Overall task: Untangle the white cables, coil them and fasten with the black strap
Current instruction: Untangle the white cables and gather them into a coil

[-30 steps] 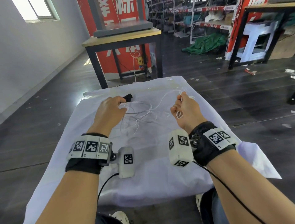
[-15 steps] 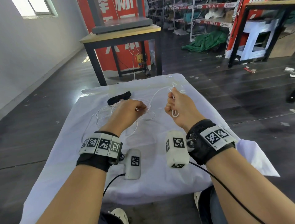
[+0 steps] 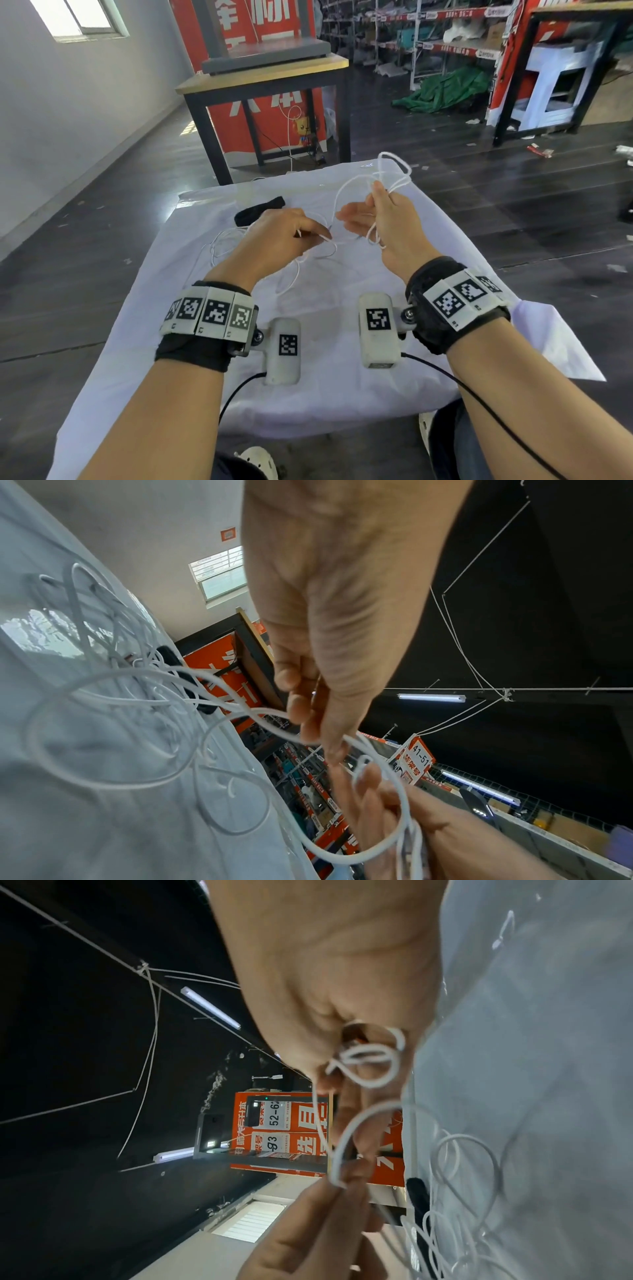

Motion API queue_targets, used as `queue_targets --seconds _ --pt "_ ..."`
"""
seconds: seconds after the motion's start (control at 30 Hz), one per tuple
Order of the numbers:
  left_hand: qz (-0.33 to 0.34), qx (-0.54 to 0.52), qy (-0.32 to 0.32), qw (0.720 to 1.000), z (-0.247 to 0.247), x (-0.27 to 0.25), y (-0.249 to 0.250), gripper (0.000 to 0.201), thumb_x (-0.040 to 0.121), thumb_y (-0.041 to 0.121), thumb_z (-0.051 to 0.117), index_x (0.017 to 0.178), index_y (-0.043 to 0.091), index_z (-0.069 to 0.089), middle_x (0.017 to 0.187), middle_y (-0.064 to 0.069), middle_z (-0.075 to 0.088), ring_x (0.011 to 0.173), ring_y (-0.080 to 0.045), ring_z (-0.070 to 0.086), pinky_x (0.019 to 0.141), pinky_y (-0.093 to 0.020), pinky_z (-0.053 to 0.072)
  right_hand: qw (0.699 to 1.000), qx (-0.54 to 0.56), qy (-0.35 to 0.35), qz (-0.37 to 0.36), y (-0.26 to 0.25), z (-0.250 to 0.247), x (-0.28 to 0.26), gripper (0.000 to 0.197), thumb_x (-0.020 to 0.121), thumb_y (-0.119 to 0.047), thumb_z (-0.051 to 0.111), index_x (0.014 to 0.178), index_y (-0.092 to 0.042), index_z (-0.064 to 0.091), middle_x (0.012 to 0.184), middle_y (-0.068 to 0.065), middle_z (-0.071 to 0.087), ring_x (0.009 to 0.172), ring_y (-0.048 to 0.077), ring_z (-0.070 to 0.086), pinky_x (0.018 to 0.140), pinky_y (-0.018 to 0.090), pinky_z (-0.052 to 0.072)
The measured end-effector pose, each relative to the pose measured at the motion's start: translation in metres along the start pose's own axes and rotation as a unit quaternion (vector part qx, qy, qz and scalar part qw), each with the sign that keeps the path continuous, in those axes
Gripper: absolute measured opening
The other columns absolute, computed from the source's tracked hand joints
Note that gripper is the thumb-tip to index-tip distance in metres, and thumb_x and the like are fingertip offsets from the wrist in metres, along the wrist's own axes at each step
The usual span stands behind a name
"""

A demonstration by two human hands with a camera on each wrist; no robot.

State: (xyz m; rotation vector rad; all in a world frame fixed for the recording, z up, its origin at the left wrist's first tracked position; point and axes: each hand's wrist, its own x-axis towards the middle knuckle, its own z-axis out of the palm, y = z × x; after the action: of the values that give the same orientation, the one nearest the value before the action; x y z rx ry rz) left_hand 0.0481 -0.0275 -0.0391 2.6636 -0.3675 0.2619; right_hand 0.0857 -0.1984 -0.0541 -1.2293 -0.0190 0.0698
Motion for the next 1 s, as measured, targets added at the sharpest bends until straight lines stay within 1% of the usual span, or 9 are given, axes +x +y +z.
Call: queue_targets --seconds 0.07,0.17,0.43,0.53,0.63,0.8,0.87,0.93,1.0 --pt "-0.034 -0.043 0.049 0.997 -0.002 -0.001 0.001 0.016 0.090 0.024 0.063 0.098 0.031 0.076 0.078 0.013 0.067 0.063 0.002 0.059 0.060 -0.007 0.042 0.995 -0.073 -0.058 0.043 0.000 0.000 -0.003 0.034 0.102 -0.028 0.038 0.073 -0.011 0.044 0.073 0.011 0.070 0.073 0.030 0.070 0.060 0.031 0.052" --pt "-0.073 -0.135 0.106 0.982 -0.005 -0.001 0.005 0.020 0.089 0.019 0.062 0.093 0.034 0.075 0.071 0.009 0.070 0.064 -0.018 0.062 0.066 -0.031 0.054 0.978 -0.112 -0.131 0.113 0.003 0.001 -0.008 0.034 0.102 -0.023 0.039 0.072 -0.008 0.046 0.060 0.007 0.065 0.056 0.020 0.069 0.054 0.023 0.050" --pt "-0.083 -0.236 0.147 0.957 0.002 0.004 0.014 0.015 0.086 0.024 0.067 0.097 0.020 0.057 0.082 0.004 0.073 0.072 -0.002 0.067 0.076 -0.025 0.055 0.889 -0.319 -0.279 0.175 0.007 0.004 -0.015 0.039 0.102 -0.031 0.039 0.067 -0.015 0.045 0.050 -0.004 0.047 0.058 0.014 0.065 0.048 0.022 0.029" --pt "-0.079 -0.243 0.115 0.960 0.006 0.006 0.010 0.021 0.086 0.033 0.067 0.092 0.020 0.052 0.087 0.012 0.074 0.084 -0.003 0.068 0.085 -0.034 0.054 0.875 -0.346 -0.293 0.173 0.004 0.007 -0.020 0.038 0.102 -0.033 0.041 0.068 -0.016 0.045 0.049 -0.006 0.044 0.047 0.009 0.056 0.038 0.017 0.027" --pt "-0.062 -0.138 0.058 0.987 0.009 0.006 0.001 0.010 0.086 0.043 0.063 0.089 0.033 0.060 0.101 0.022 0.071 0.097 0.001 0.064 0.091 -0.040 0.050 0.870 -0.332 -0.324 0.166 0.003 0.007 -0.021 0.036 0.101 -0.032 0.042 0.070 -0.014 0.047 0.048 -0.007 0.042 0.040 0.008 0.043 0.047 0.023 0.022" --pt "-0.013 -0.119 -0.034 0.992 0.004 0.000 -0.002 0.019 0.098 0.027 0.051 0.108 0.026 0.067 0.103 0.021 0.066 0.092 0.017 0.057 0.084 -0.004 0.041 0.891 -0.258 -0.331 0.171 0.002 0.003 -0.017 0.033 0.101 -0.030 0.044 0.077 -0.009 0.053 0.050 -0.008 0.032 0.040 0.005 0.028 0.040 0.015 0.024" --pt "0.016 -0.111 -0.059 0.992 0.002 -0.002 -0.001 0.025 0.101 0.021 0.045 0.116 0.023 0.065 0.112 0.023 0.061 0.100 0.019 0.052 0.086 -0.001 0.037 0.894 -0.243 -0.334 0.174 0.001 0.003 -0.016 0.033 0.101 -0.030 0.043 0.080 -0.007 0.055 0.049 -0.009 0.030 0.039 0.004 0.025 0.036 0.014 0.022" --pt "0.038 -0.119 -0.089 0.988 -0.001 -0.003 0.002 0.032 0.101 0.011 0.042 0.124 0.023 0.061 0.132 0.017 0.054 0.120 0.008 0.048 0.096 -0.005 0.034 0.887 -0.263 -0.337 0.176 0.001 0.004 -0.016 0.033 0.101 -0.029 0.043 0.082 -0.006 0.057 0.050 -0.007 0.028 0.039 0.004 0.023 0.037 0.015 0.020" --pt "0.051 -0.130 -0.124 0.982 -0.002 -0.004 0.006 0.037 0.098 -0.002 0.041 0.123 0.016 0.062 0.121 -0.002 0.065 0.107 -0.009 0.060 0.087 -0.002 0.038 0.878 -0.284 -0.339 0.183 0.000 0.005 -0.018 0.033 0.100 -0.027 0.042 0.080 -0.006 0.058 0.052 -0.006 0.027 0.040 0.005 0.022 0.038 0.016 0.018"
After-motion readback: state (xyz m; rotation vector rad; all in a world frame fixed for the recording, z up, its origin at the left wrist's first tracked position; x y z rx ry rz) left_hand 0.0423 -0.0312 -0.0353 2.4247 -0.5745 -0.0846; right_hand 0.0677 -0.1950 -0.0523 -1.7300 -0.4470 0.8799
